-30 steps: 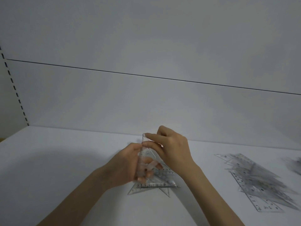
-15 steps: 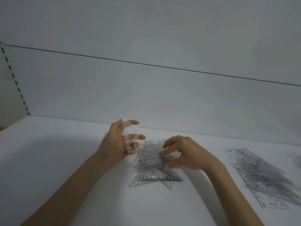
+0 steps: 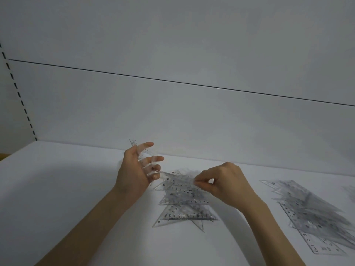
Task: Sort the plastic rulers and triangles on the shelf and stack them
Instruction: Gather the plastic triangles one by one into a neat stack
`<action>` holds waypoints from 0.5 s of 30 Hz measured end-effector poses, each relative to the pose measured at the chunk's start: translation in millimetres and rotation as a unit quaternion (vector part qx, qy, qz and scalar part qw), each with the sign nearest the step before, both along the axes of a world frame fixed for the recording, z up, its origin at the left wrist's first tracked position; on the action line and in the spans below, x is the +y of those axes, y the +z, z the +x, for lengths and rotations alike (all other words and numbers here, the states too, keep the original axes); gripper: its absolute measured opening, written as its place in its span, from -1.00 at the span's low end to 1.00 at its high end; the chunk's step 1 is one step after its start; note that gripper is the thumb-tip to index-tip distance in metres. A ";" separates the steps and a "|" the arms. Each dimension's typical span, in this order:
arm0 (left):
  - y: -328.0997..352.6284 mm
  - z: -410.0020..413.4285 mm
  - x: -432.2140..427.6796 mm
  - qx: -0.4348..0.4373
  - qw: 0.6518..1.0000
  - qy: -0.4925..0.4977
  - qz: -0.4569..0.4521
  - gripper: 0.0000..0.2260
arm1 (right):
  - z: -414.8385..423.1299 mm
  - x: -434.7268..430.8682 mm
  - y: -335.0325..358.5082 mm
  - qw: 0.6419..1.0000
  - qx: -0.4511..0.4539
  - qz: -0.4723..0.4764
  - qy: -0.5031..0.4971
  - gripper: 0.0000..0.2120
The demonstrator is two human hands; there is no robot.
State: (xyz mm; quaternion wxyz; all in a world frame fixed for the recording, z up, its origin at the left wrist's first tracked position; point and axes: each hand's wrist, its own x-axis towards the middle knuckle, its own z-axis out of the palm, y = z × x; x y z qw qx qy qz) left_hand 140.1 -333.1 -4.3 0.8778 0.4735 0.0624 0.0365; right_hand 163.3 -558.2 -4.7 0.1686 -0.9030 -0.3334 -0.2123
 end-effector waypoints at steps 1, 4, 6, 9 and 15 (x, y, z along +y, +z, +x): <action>-0.9 0.3 0.7 -0.001 1.000 0.008 0.003 -0.69 | 0.1 2.1 -2.7 0.999 -0.011 -0.034 -0.011 -0.87; -2.5 1.0 1.8 -0.003 0.999 0.026 0.020 -0.69 | -1.6 9.4 -8.6 0.991 -0.040 -0.125 -0.032 -0.88; -2.4 0.8 1.8 0.000 0.999 0.036 0.030 -0.69 | -2.6 12.5 -11.5 0.988 -0.033 -0.153 -0.017 -0.84; -2.7 -0.4 0.7 0.008 0.998 0.042 0.035 -0.70 | -3.3 11.4 -13.1 0.992 -0.005 -0.125 0.013 -0.74; -4.7 -3.5 -6.6 0.007 0.998 0.020 0.051 -0.70 | -8.7 17.9 -11.0 0.994 0.055 -0.068 0.061 -0.45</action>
